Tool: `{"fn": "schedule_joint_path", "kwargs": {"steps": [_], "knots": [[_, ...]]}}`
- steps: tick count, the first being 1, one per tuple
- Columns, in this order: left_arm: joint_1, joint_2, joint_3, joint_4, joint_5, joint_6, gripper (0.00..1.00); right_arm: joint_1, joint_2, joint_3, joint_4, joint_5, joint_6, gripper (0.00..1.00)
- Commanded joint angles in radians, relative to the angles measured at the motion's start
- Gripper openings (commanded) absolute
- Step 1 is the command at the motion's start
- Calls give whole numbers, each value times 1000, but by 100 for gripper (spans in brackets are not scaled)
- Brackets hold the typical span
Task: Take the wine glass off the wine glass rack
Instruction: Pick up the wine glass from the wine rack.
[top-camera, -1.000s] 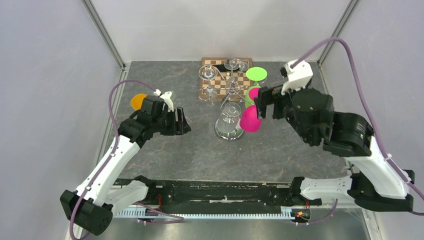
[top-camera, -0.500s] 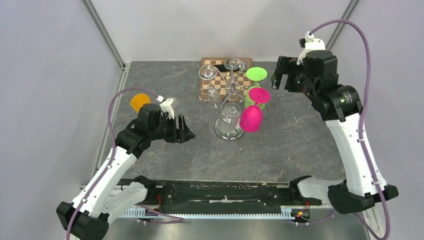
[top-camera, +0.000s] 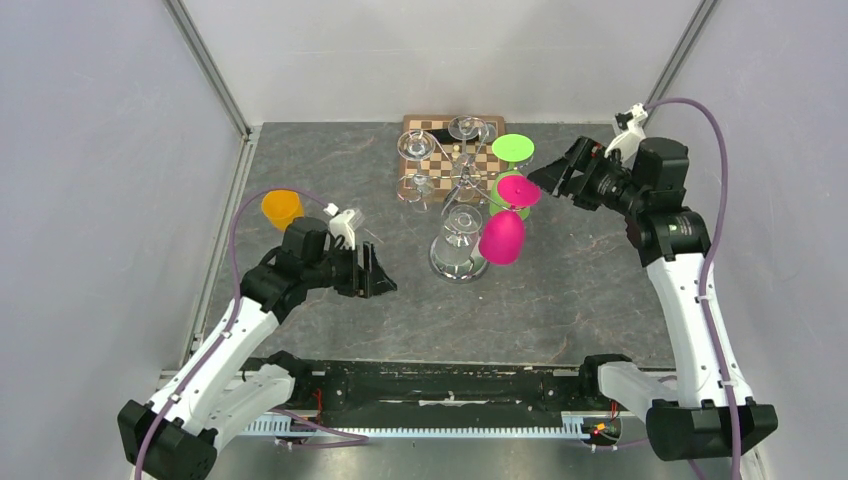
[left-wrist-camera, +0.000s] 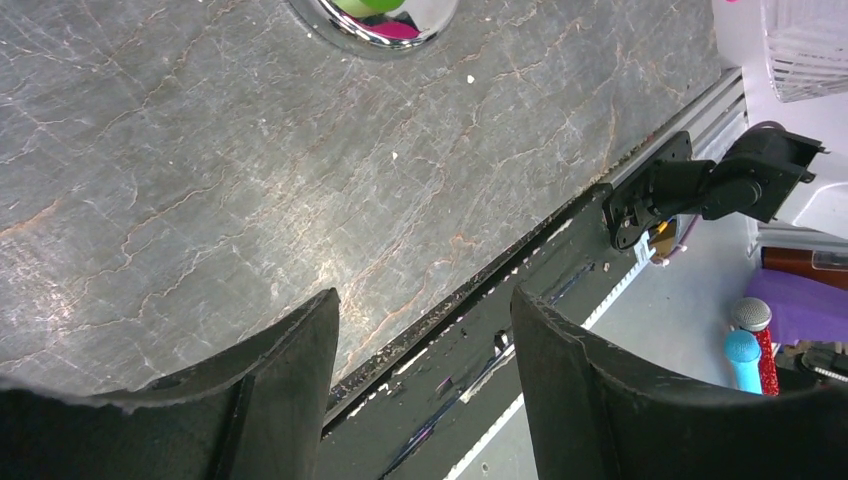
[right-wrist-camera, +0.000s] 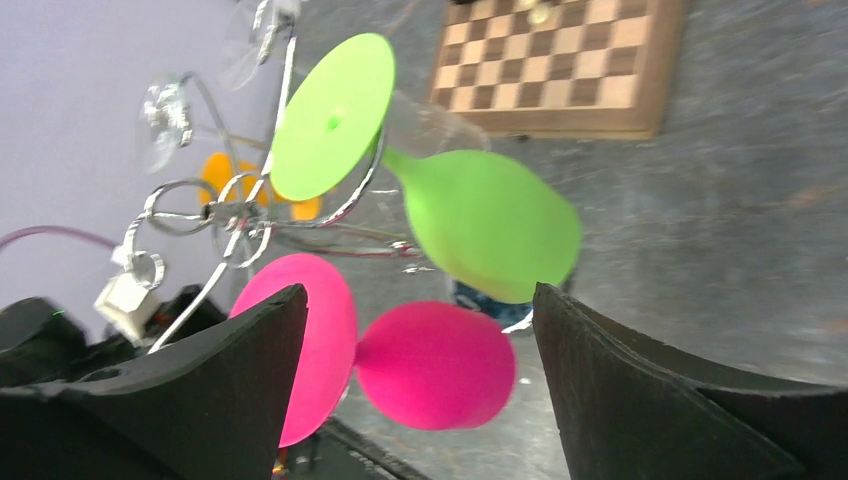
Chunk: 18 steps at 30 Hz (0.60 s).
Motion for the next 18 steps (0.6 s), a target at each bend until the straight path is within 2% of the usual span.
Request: {"fn": "schedule_joint_path", "kwargs": {"steps": [1, 7, 18], "knots": [[-3, -23, -20, 58, 47, 5, 69, -12, -50, -101, 254, -199, 179, 83], [-3, -12, -34, 69, 54, 4, 69, -12, -72, -157, 321, -230, 246, 79], [-3, -21, -39, 66, 38, 4, 69, -12, -87, -200, 372, -264, 296, 57]]}}
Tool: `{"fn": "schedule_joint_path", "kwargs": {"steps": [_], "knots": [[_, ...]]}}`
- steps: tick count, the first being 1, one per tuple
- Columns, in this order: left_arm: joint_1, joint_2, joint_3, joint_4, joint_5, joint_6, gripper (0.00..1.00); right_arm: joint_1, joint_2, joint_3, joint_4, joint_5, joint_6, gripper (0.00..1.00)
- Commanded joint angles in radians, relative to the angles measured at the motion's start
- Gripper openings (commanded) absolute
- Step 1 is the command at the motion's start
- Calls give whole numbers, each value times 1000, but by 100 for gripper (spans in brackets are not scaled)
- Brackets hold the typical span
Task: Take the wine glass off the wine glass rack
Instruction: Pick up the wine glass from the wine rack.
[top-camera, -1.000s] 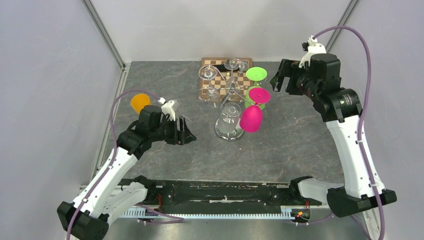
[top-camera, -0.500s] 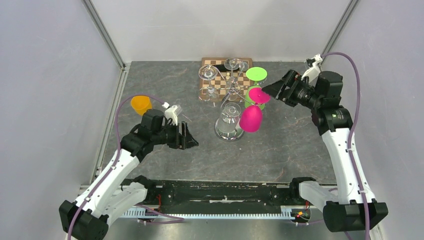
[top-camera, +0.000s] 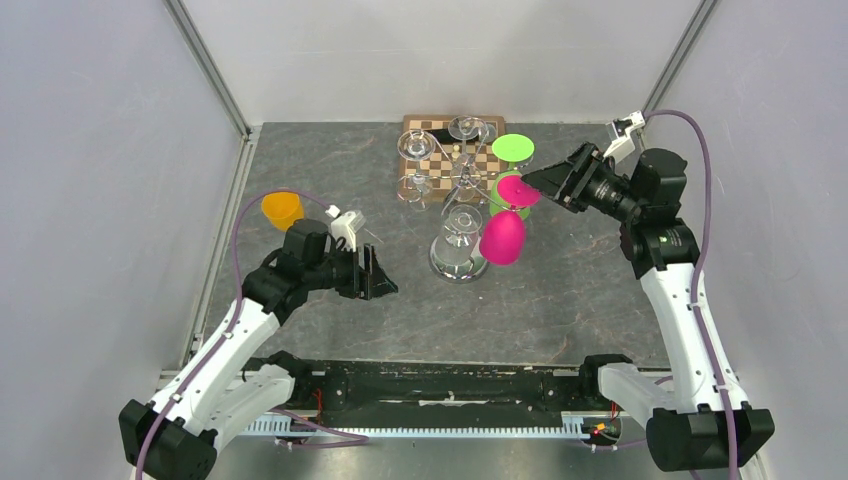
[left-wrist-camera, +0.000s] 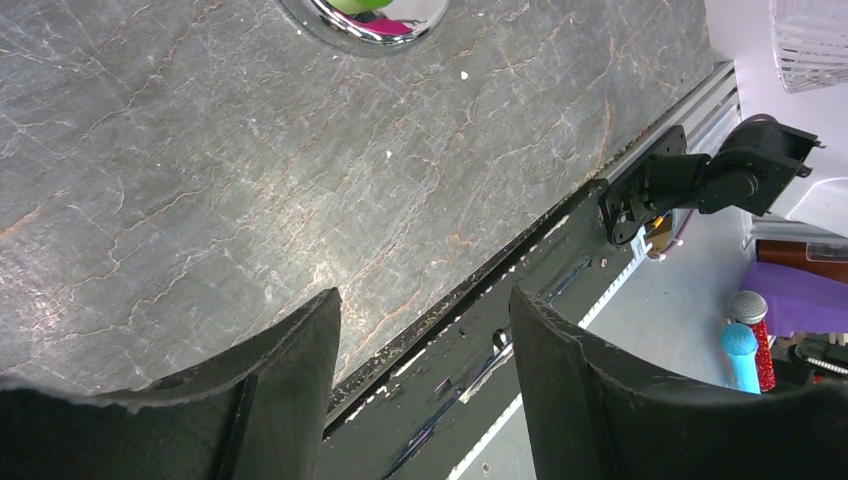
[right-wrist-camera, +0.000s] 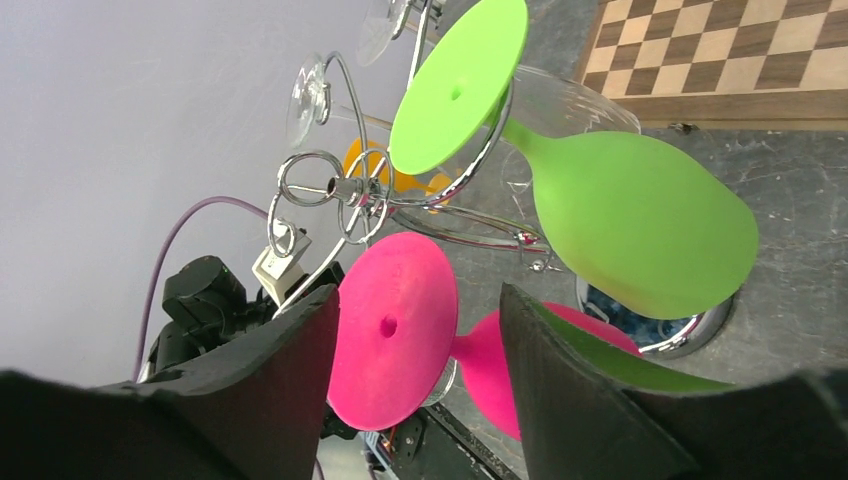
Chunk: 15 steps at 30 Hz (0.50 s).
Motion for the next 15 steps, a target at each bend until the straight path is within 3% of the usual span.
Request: {"fn": "schedule_joint_path", "kwargs": {"steps": [1, 15], "knots": [[-3, -13, -7, 34, 12, 4, 69, -5, -23, -10, 66, -36, 35, 55], [-7, -10, -9, 30, 0, 2, 68, -4, -39, -19, 84, -61, 56, 23]]}}
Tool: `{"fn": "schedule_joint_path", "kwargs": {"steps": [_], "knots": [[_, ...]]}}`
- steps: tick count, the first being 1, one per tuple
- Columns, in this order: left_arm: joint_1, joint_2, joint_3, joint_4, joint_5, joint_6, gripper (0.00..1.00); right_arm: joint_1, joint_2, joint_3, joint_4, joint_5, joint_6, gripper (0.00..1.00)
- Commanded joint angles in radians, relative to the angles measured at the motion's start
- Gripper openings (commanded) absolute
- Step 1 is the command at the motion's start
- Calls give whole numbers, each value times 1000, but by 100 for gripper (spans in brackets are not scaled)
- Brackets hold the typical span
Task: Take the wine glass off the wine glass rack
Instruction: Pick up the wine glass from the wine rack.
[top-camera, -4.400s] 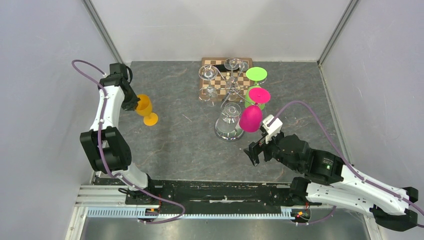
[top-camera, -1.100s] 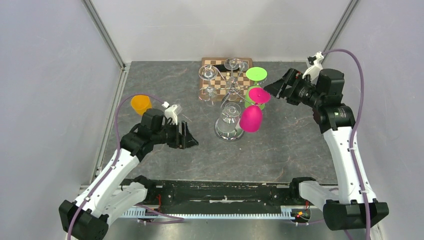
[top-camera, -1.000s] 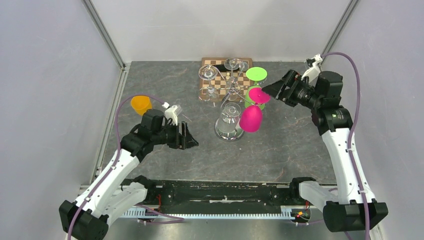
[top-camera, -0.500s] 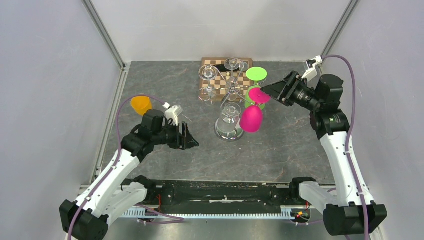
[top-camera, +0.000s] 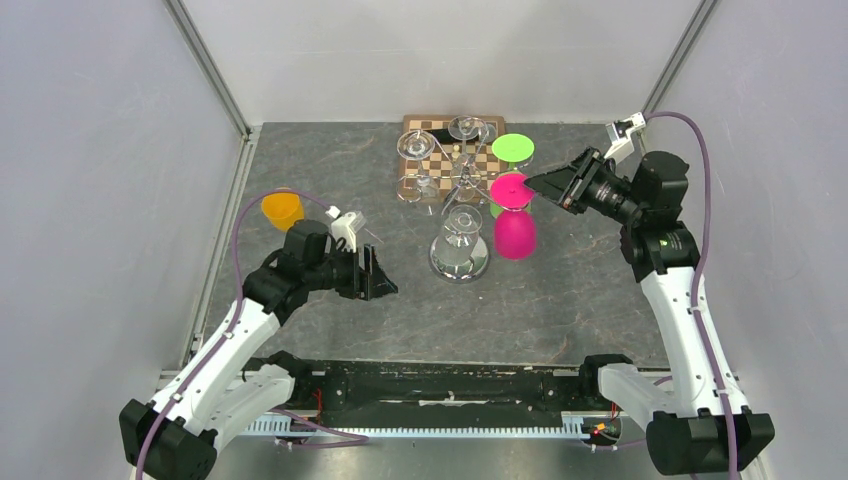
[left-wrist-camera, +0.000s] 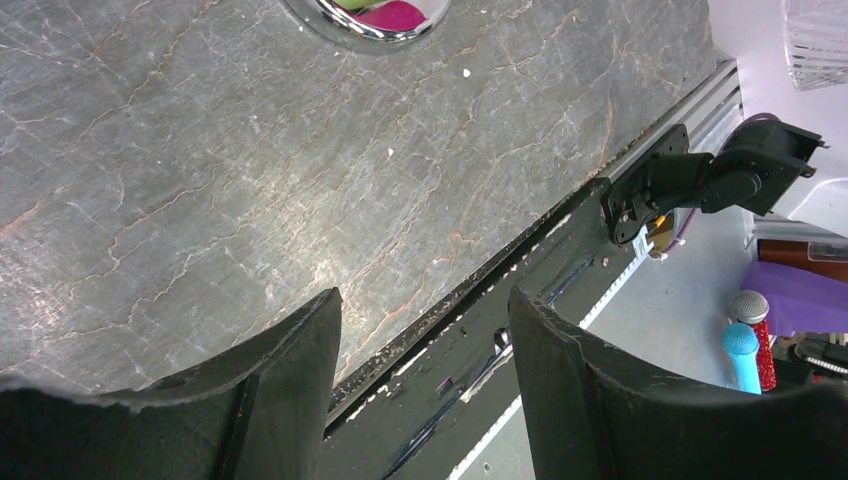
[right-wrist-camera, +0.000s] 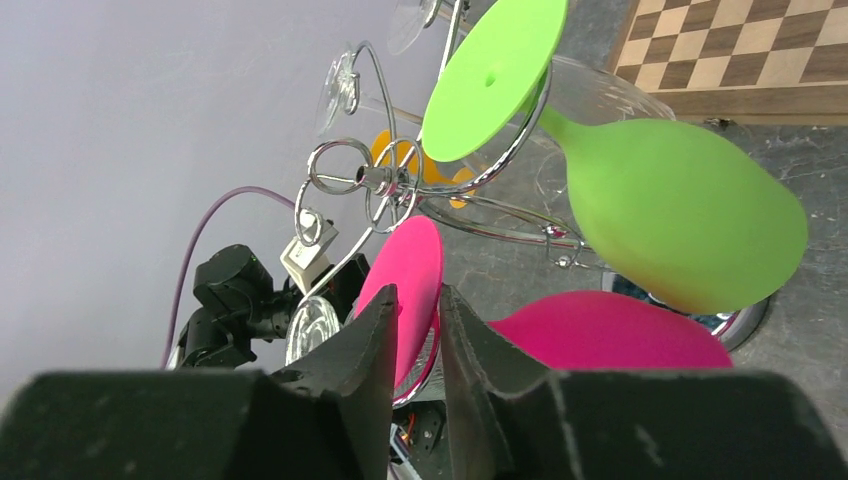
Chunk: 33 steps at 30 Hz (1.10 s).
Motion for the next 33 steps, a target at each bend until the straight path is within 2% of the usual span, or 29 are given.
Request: {"fn": "schedule_joint_path", "kwargs": {"steps": [1, 9, 13, 33], "knots": [[-8, -10, -3, 26, 1, 2, 68, -5, -24, -2, 55, -32, 16, 21], [-11, -5, -3, 24, -7, 2, 68, -5, -34, -9, 71, -41, 33, 11], [-11, -5, -4, 23, -13, 1, 68, -6, -43, -23, 95, -50, 50, 0], [-21, -7, -4, 18, -37, -2, 68, -5, -90, -37, 91, -77, 119, 0]]}}
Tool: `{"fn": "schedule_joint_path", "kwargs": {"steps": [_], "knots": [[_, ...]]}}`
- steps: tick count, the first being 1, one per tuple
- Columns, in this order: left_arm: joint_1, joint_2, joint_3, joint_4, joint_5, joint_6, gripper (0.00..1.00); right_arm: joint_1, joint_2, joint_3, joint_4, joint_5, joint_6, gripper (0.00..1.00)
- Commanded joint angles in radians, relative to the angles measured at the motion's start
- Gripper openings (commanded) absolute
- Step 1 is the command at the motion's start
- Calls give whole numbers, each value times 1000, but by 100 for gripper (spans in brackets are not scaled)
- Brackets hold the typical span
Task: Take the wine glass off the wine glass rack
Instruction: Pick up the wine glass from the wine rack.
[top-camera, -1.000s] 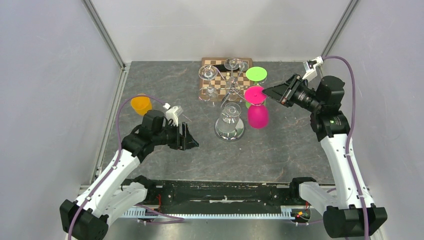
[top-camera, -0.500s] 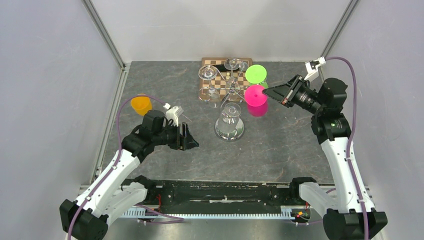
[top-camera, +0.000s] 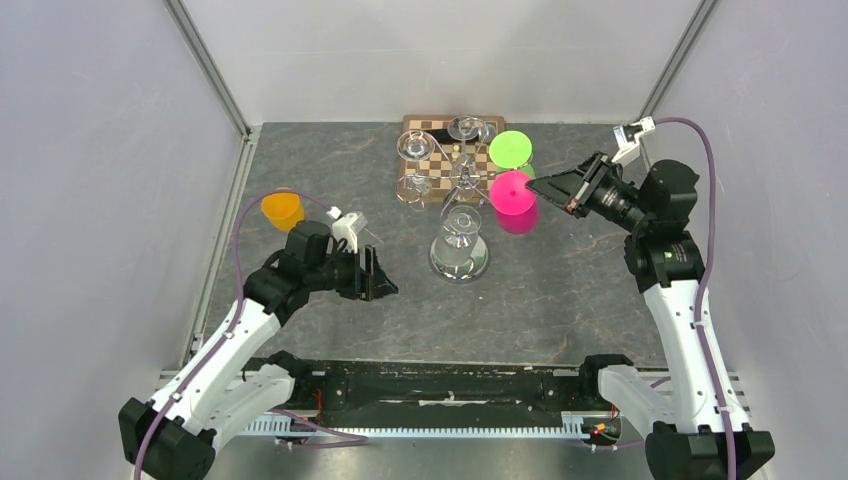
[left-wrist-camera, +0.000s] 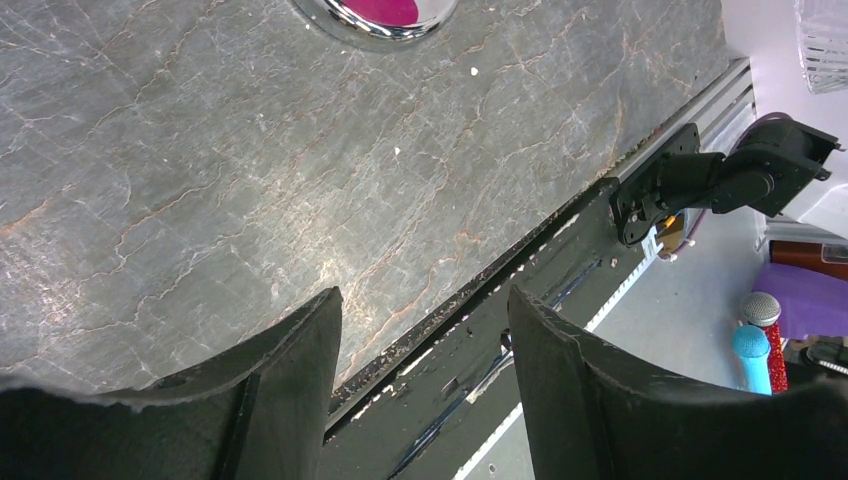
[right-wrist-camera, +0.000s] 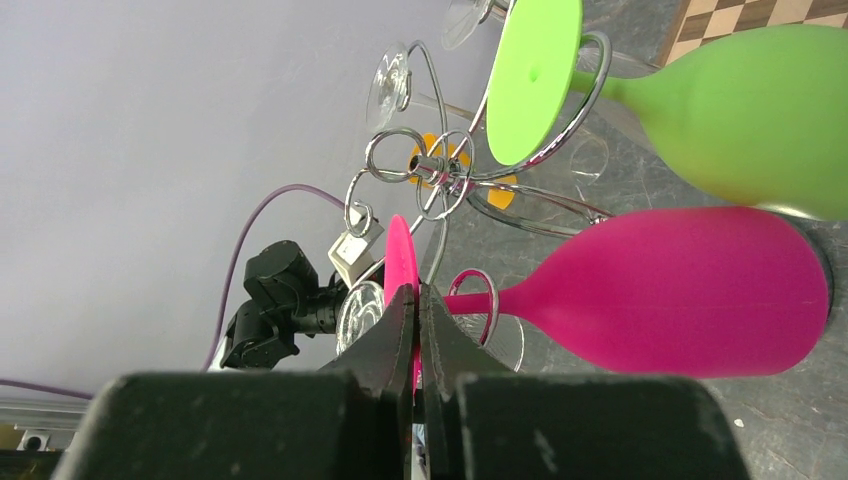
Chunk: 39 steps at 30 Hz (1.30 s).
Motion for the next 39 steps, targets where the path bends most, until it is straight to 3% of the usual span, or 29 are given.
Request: {"fn": "schedule_joint_path", "kwargs": {"steps": [1, 23, 39], "knots": [[-7, -8, -2, 19, -9, -2, 68, 0, -35, -14, 35, -42, 24, 0], [-22, -29, -3, 19, -18, -5, 68, -1, -125, -22, -43, -26, 32, 0], [-34, -20, -3, 16, -23, -6, 68, 2, -76, -49, 41, 57, 177, 0]]}}
